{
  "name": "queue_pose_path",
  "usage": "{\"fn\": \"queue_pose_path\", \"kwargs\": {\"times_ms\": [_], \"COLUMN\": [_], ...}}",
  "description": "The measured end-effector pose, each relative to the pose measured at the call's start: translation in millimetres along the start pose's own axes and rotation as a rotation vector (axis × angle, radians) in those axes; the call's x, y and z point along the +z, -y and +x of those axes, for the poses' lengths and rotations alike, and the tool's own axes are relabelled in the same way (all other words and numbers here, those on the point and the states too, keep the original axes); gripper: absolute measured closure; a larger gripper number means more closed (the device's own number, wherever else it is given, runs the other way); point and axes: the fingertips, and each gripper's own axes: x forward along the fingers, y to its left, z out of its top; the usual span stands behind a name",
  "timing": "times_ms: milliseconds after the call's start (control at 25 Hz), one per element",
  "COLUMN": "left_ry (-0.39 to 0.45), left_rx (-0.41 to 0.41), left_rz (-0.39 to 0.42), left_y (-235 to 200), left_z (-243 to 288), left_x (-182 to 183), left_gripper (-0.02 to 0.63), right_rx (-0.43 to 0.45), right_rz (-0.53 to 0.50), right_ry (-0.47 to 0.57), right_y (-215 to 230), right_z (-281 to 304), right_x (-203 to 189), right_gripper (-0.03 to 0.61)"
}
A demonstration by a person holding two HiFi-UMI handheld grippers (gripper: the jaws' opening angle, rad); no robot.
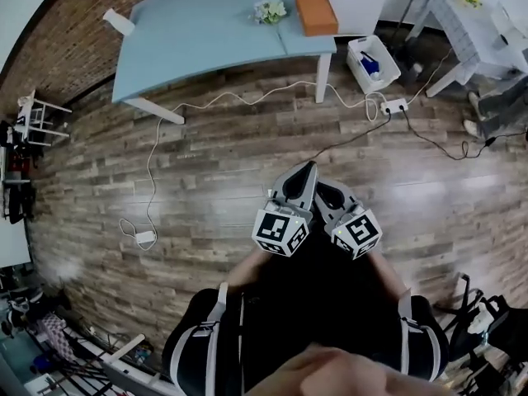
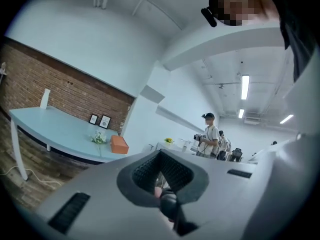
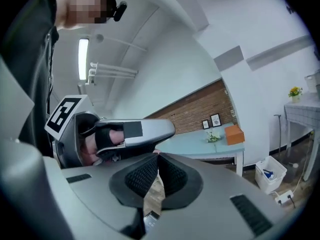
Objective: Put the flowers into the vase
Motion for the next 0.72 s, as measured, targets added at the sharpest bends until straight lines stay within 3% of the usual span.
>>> {"fn": "queue_pose_path", "kwargs": {"times_ms": [120, 240, 360, 520, 720], "left_ry": [0.066, 0.168, 0.196, 0.109, 0.099], "left_rx": [-0.016, -0.094, -0.133, -0.05, 0.073], "left_rz": [0.02, -0.013, -0.037, 0.015, -0.041], "left_y": [9.2, 16.9, 10.5, -6.2, -47.1], "left_z": [5.6, 5.4, -7.7, -41.3, -77.6], "left_x": [10.1, 27.9, 30.8, 16.3, 13.3], "left_gripper": [0.584, 0.584, 0.584, 0.584, 0.584], "right_rx": [-0.025, 0.025, 0.066, 0.027, -0.012], "right_rz": [-0.046, 0.06, 0.036, -0.068, -0.051], "right_ry": [0.07, 0.154, 0.122, 0.033, -0.02], "right_y": [5.8, 10.1, 1.4, -13.0, -21.2], "right_z": [-7.4, -11.6, -8.5, -5.8, 9.1], "right_x": [7.8, 22.5, 23.7, 10.9, 2.4], "right_gripper": [0.56, 0.56, 0.56, 0.56, 0.56]}}
